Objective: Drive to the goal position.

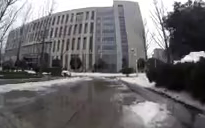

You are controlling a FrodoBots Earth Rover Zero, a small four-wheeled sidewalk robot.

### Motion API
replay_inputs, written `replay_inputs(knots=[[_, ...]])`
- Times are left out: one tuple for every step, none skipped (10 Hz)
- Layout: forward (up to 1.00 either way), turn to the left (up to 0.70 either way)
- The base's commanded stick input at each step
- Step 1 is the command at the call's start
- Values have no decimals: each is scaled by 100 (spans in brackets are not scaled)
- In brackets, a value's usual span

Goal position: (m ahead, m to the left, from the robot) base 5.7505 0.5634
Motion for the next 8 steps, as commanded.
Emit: replay_inputs(knots=[[100, 0], [100, 0], [100, 0], [100, 0], [100, 0], [100, 21], [100, 27], [100, 27]])
